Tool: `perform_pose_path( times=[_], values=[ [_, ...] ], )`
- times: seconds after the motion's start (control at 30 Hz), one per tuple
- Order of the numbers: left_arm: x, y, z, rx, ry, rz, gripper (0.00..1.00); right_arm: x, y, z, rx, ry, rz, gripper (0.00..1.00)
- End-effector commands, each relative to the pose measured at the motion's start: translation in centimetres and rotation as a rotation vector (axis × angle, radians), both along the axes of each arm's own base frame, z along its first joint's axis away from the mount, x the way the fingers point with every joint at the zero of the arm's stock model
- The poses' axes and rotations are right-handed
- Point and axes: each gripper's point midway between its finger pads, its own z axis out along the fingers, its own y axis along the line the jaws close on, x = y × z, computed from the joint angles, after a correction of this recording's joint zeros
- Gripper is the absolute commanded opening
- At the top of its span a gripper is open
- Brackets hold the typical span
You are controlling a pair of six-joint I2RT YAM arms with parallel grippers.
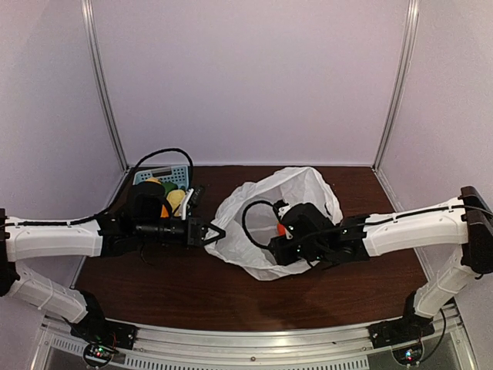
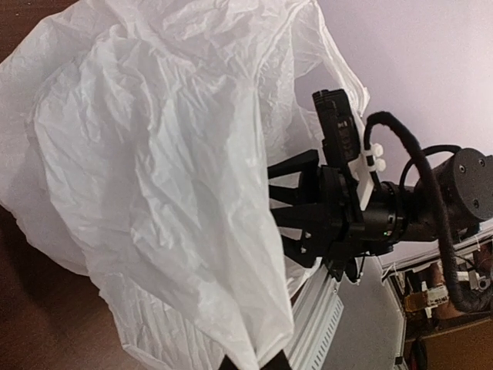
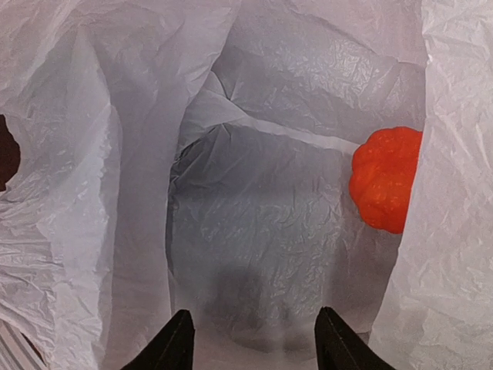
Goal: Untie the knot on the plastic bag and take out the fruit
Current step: Reach into the gripper in the takeout bag.
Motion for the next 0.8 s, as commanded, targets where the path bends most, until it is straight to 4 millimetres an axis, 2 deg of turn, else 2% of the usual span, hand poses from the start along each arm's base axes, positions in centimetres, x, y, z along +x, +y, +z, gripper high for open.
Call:
perform_pose_path(
  times=[0.0,0.23,0.37,0.6,0.77],
  values=[
    [0.4,-0.7,2.0,-0.047,-0.050,-0.009,0.00,1.6,0.6,-0.5,-0.041,0.007,-0.037,0.53],
    [0.1,-0.6,2.8,-0.054,-0.064,-0.022,0.00,4.6,1.3,-1.2,-0.083,0.011,-0.087,0.49],
    [0.0,-0.3,3.3,-0.054,-0.072,-0.014,0.00,6.9,0.7,-2.1,-0.118,0.005,-0.137,0.49],
    [0.2,0.8,4.3,-0.050,-0.100,0.033,0.00,8.8,-0.3,-3.5,-0.121,-0.004,-0.185,0.56],
    [0.1,0.8,4.6,-0.052,-0.102,0.029,0.00,10.1,-1.1,-4.2,-0.117,-0.004,-0.198,0.60]
  ],
)
